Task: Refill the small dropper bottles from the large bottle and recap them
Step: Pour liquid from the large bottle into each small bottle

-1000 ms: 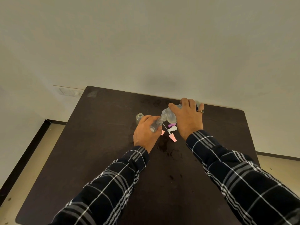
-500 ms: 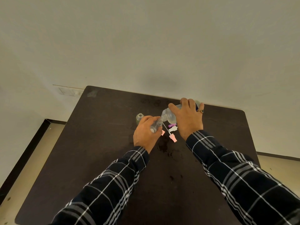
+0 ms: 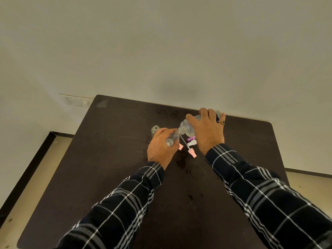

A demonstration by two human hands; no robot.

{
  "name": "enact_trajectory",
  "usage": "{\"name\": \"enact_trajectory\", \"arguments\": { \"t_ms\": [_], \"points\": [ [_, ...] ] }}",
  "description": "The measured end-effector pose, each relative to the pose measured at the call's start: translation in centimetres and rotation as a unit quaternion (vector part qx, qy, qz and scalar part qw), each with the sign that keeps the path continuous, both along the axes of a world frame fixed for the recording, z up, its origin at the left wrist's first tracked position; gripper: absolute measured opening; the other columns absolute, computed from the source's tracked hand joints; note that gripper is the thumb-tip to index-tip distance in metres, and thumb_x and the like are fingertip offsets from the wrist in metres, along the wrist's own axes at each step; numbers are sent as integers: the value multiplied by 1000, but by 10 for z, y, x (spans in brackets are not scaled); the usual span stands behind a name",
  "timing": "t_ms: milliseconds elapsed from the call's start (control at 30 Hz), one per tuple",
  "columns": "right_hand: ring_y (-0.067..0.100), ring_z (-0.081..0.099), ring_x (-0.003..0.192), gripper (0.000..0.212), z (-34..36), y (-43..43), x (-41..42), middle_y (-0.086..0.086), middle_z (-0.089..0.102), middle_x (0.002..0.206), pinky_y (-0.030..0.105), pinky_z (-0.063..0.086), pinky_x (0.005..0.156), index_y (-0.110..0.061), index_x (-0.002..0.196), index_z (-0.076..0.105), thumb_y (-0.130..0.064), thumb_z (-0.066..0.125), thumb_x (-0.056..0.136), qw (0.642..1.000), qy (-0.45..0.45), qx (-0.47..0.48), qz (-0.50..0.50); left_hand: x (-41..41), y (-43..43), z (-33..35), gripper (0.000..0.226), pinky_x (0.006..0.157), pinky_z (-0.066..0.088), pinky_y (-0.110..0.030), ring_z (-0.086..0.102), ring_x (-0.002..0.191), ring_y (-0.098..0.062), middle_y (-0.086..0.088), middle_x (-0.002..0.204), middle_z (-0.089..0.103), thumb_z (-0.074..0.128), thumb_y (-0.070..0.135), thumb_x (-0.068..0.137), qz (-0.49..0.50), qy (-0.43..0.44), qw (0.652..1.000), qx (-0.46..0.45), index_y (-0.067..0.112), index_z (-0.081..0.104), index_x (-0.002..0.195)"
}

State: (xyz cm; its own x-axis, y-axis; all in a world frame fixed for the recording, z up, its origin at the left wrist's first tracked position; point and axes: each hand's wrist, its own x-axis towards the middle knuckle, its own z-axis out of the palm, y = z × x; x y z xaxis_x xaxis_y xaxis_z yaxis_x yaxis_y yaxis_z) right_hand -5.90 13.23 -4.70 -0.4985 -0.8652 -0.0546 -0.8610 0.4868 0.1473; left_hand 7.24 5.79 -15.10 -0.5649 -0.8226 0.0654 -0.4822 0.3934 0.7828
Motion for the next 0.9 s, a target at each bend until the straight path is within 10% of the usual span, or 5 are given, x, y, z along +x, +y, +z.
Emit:
{"name": "enact_trajectory", "arguments": {
  "t_ms": [900],
  "points": [
    [34, 30, 135, 76, 0, -2, 2, 11, 34, 141, 68, 21, 111, -35, 139, 37, -36, 81, 77, 999, 32, -11, 8, 1, -1, 9, 43, 97, 49, -37, 57, 111, -16, -1, 123, 61, 69, 35, 88, 5, -17, 1000, 23, 19, 60, 128]
  ]
}}
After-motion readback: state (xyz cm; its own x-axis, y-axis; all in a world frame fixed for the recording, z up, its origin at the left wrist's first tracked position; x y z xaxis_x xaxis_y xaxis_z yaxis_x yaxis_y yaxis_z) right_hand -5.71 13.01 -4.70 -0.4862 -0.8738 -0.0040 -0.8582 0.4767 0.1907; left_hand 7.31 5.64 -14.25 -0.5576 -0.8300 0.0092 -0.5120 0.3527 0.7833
